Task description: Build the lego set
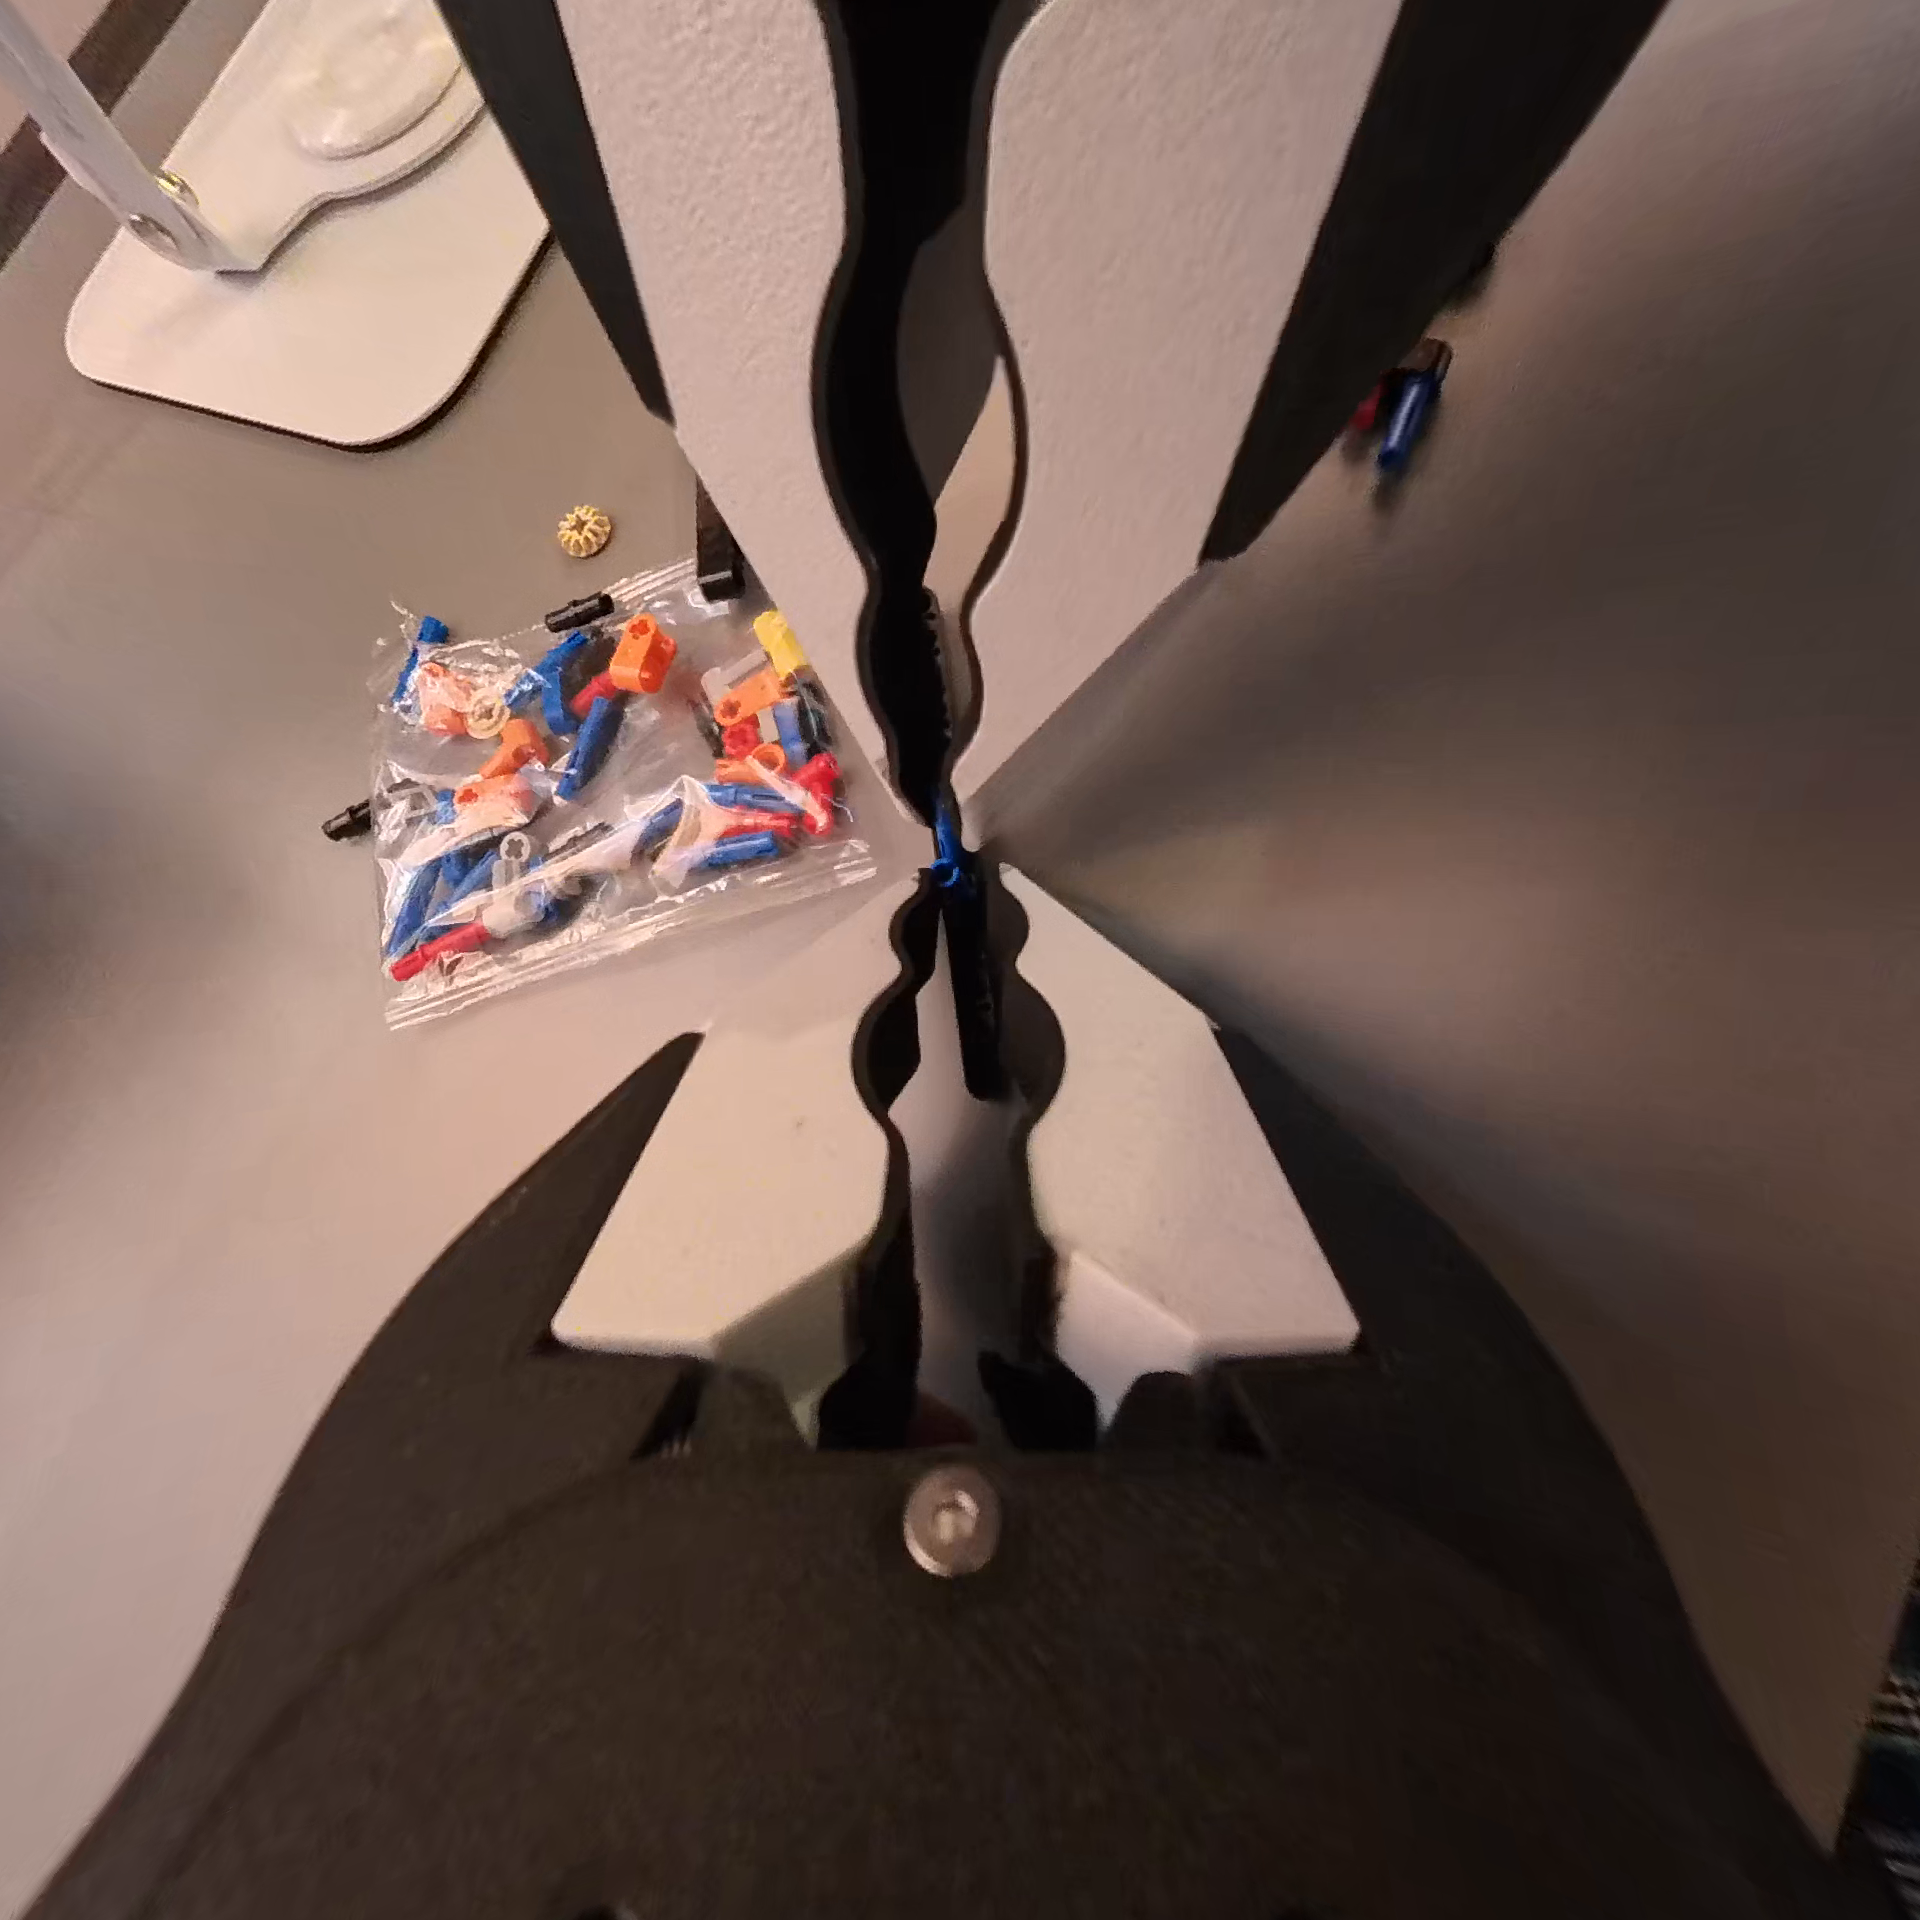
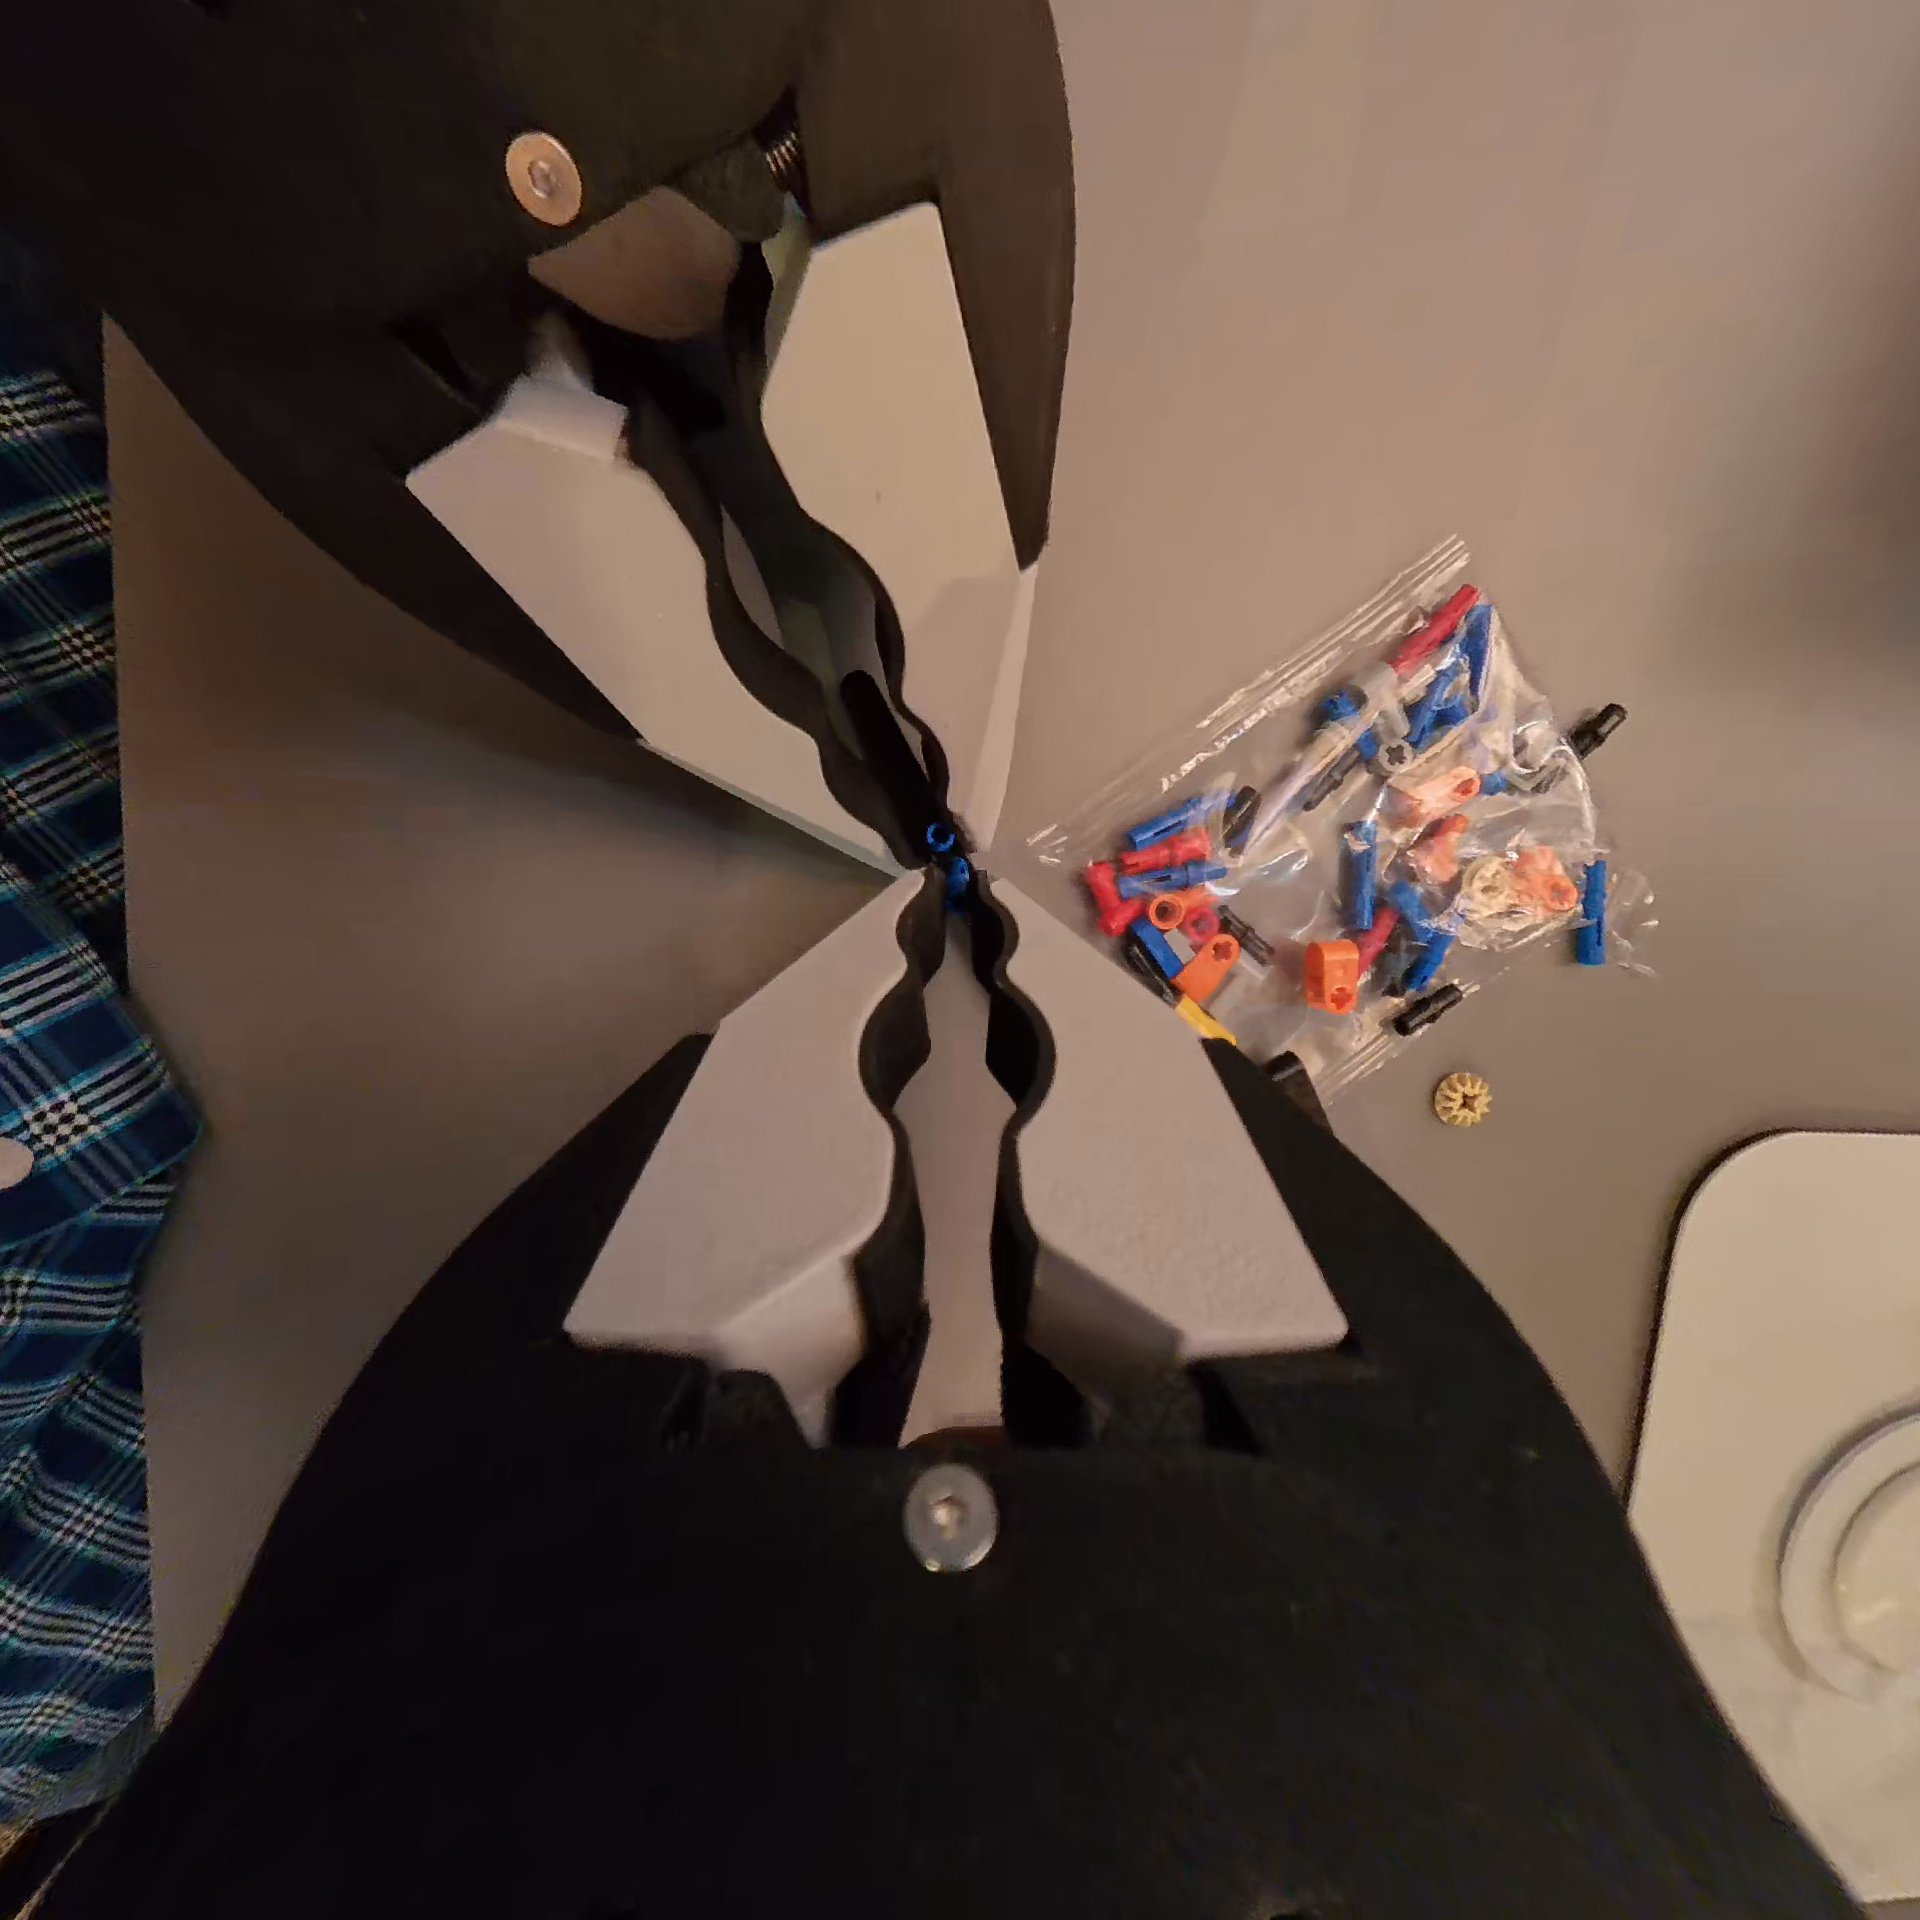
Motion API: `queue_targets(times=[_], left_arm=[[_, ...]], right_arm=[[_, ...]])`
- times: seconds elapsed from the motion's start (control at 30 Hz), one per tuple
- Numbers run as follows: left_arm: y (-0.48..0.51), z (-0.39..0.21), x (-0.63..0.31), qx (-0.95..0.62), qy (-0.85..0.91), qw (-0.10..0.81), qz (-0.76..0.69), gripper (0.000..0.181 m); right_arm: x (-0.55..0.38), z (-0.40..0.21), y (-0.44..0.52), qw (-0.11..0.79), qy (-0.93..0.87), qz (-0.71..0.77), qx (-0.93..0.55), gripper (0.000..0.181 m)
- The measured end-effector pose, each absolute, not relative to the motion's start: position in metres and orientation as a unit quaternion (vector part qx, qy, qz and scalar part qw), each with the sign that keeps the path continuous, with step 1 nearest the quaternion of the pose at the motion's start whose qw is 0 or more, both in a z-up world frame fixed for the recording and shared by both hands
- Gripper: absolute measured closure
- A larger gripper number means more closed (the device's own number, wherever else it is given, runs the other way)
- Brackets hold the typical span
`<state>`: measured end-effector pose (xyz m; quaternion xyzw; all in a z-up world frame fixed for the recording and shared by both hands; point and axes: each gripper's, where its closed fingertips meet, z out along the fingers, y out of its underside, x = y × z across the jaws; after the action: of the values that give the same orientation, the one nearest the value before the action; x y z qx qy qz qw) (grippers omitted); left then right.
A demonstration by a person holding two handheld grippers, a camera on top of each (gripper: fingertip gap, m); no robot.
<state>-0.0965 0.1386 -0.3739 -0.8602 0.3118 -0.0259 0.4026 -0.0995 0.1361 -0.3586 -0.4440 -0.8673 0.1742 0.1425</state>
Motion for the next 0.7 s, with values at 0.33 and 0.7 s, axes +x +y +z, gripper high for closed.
queue_targets(times=[0.33, 0.7], left_arm=[[0.1387, -0.3741, -0.0965, -0.86, 0.311, 0.402, -0.029, 0.175], [0.1413, -0.374, -0.0956, -0.854, 0.323, 0.408, -0.016, 0.175]], right_arm=[[-0.1017, -0.3584, 0.1345, 0.132, -0.871, 0.171, -0.441, 0.179], [-0.102, -0.3586, 0.1338, 0.129, -0.864, 0.186, -0.45, 0.179]])
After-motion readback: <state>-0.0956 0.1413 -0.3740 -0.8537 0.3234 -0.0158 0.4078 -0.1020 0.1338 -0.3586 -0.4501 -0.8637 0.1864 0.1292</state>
